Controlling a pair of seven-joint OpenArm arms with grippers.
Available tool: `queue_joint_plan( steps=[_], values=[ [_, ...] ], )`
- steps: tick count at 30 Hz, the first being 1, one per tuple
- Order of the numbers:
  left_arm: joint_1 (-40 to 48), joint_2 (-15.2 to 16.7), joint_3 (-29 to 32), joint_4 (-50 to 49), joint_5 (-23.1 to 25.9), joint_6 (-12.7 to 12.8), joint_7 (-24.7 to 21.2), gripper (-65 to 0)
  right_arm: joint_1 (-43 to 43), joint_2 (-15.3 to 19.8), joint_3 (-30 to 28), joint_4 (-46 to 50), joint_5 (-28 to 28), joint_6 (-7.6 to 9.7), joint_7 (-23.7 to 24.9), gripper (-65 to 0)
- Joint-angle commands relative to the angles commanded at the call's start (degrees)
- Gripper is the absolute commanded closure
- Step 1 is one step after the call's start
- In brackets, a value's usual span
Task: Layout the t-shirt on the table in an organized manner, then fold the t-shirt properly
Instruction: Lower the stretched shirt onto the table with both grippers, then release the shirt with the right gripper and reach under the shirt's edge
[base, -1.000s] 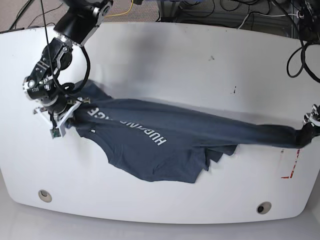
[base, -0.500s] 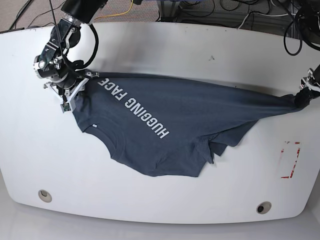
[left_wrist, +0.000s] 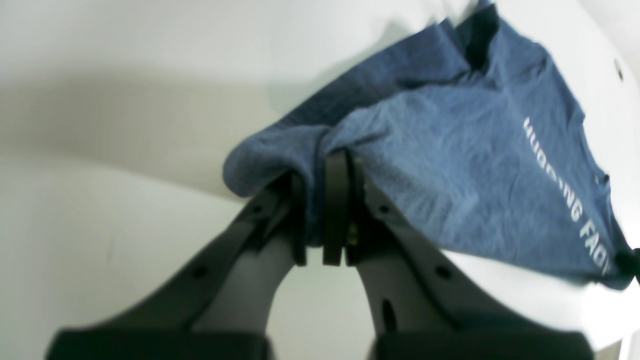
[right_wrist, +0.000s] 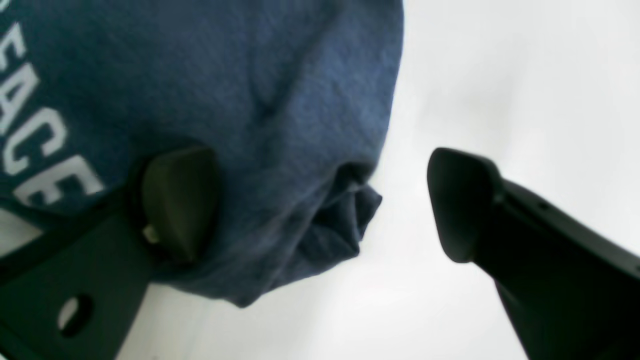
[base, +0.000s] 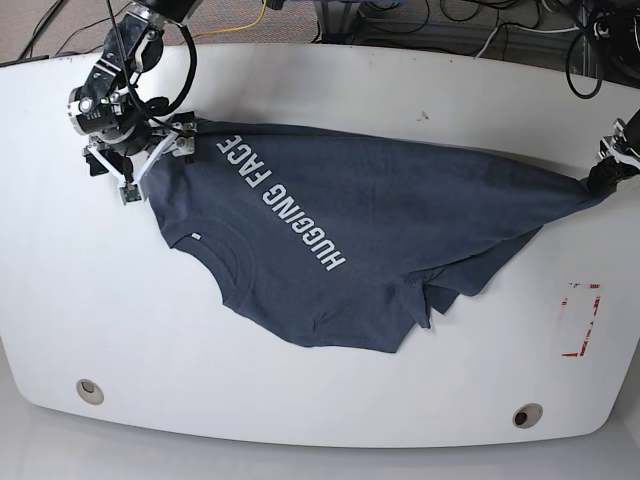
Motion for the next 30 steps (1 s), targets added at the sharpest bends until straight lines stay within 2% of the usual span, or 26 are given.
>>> queue_joint_plan(
  steps=[11,20,25,30],
  values=[
    [0.9,-0.2,-0.1,0.0,0.0,-0.1,0.0,-1.0,14.9,0.0,0.0,-8.6,-0.4,0.00,0.0,-63.6],
    [1.2,-0.1,-0.1,0.0,0.0,-0.1,0.0,-1.0,28.7,0.4,-0.2,-25.6,-0.5,0.00,1.9,-63.6],
    [1.2,0.0,-0.1,0.1,0.0,-0.1,0.0,-1.0,35.0,2.5,-0.4,-40.1,-0.5,0.00,9.8,-63.6],
    [1.2,0.0,-0.1,0.1,0.0,-0.2,0.0,-1.0,41.5,6.3,-0.5,-58.7,-0.5,0.00,21.0,-63.6]
  ],
)
